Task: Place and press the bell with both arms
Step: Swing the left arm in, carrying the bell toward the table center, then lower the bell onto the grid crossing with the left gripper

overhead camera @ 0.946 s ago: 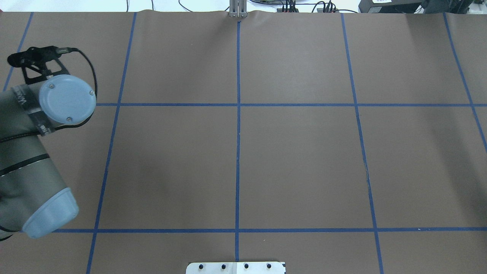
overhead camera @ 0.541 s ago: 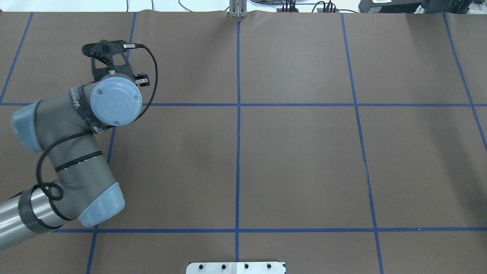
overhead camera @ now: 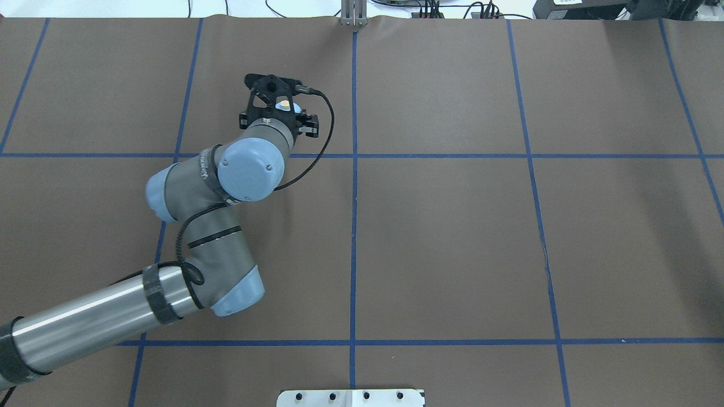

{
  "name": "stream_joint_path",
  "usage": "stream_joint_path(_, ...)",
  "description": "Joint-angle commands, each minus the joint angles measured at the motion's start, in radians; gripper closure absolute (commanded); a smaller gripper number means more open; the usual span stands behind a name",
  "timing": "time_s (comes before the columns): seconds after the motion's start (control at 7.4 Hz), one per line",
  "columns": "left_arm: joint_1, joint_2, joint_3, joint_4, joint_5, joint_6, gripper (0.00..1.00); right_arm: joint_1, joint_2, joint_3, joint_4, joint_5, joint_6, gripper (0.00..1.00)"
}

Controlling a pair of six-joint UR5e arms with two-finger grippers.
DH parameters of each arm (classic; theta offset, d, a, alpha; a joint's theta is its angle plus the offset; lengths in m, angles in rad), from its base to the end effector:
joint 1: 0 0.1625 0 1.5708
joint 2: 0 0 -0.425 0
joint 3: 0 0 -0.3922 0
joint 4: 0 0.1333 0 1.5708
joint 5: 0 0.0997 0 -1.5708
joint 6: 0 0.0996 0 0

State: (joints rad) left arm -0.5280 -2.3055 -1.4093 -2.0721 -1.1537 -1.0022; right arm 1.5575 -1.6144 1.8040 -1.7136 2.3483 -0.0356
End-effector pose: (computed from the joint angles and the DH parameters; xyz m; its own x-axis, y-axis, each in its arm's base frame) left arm 0.5534 -0.5238 0.2208 0.7603 0.1265 -0.6371 0.4260 0.6434 0.6360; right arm 0.0572 -0.4704 0.5794 0.7112 -0.0778 0.6986 0.0386 0.9967 0.0717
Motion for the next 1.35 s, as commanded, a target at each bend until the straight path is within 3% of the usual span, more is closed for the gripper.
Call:
stream_joint_path(0.0,0.04,-0.177,0.236,-0.092,0.043,0.05,1.0,0.001,0.016,-0.003,0.0,0.002,0.0,0.0)
stream_joint_path(0.14,0.058,-0.195,0.3,-0.161,0.08,0.054,1.0,0.001,0.018,0.0,0.0,0.002,0.0,0.0)
stream_joint_path(0.41,0.074,-0.258,0.403,-0.21,0.066,0.083,1.0,0.001,0.015,-0.002,-0.001,0.006,0.003,0.0)
stream_joint_path(0.68,0.083,-0.261,0.418,-0.27,-0.018,0.083,1.0,0.001,0.018,0.0,0.0,0.006,0.002,0.0)
stream_joint_path(1.22,0.071,-0.259,0.44,-0.272,-0.064,0.14,1.0,0.0,0.03,-0.008,0.0,0.006,0.002,0.0)
